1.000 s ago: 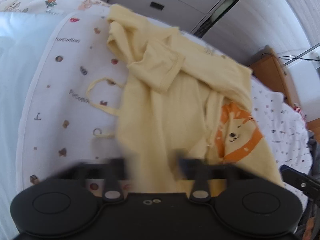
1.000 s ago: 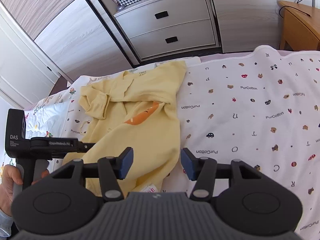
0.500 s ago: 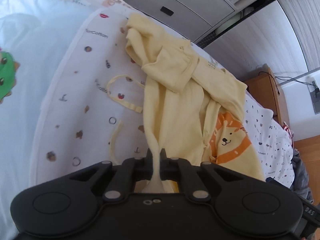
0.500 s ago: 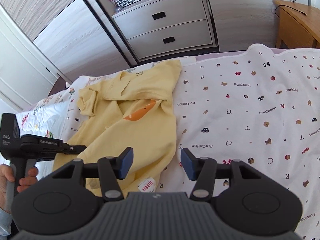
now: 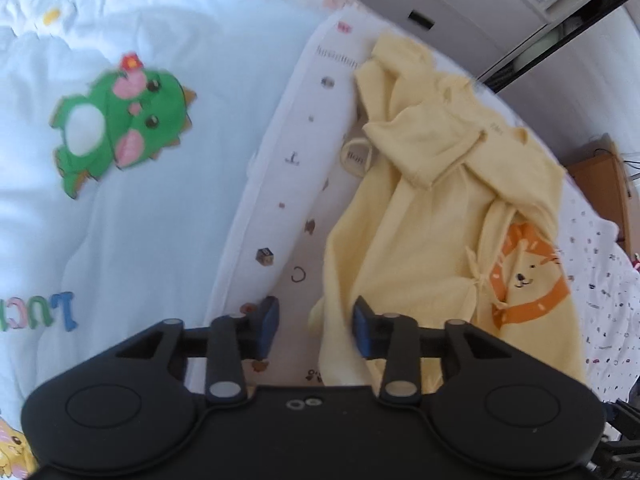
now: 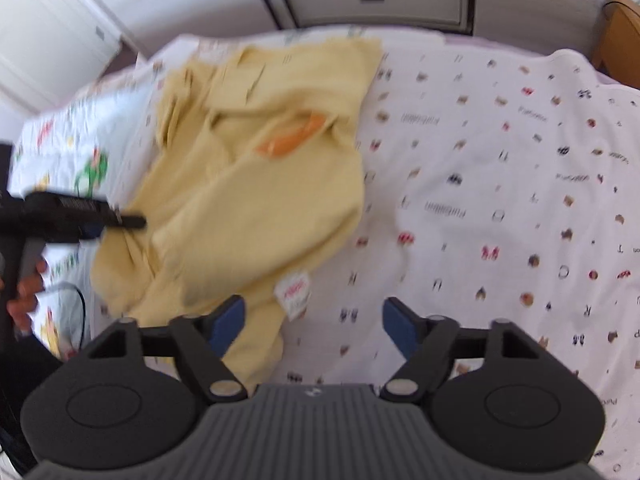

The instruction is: Fold clothes

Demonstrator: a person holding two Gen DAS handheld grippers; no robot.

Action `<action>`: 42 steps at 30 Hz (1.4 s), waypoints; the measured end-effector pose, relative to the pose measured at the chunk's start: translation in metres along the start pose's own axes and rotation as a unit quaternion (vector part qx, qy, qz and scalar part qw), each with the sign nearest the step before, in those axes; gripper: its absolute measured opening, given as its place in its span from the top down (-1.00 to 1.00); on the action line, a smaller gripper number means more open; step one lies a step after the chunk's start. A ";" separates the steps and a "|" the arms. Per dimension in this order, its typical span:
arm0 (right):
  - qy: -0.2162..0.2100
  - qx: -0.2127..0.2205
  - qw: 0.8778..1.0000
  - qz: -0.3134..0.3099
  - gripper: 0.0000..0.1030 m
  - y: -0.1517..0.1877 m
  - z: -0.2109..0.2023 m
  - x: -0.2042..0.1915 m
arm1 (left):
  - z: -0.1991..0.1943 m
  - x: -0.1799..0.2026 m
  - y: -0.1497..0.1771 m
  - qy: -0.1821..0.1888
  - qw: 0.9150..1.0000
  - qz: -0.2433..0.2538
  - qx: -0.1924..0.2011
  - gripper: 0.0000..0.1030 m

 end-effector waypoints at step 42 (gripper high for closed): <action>-0.035 -0.109 0.990 -0.078 0.63 0.040 0.032 -0.005 | -0.046 0.028 0.073 0.100 0.919 0.382 -0.019 -0.09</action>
Point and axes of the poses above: each gripper's, at about its wrist camera, not at the fingertips, and z roughly the way its jaws point, x to its right, y to its underside, the point moved 8 cm from there along z, roughly the way its jaws point, and after that the axes turned 11 degrees about x, right-handed, at the moved point
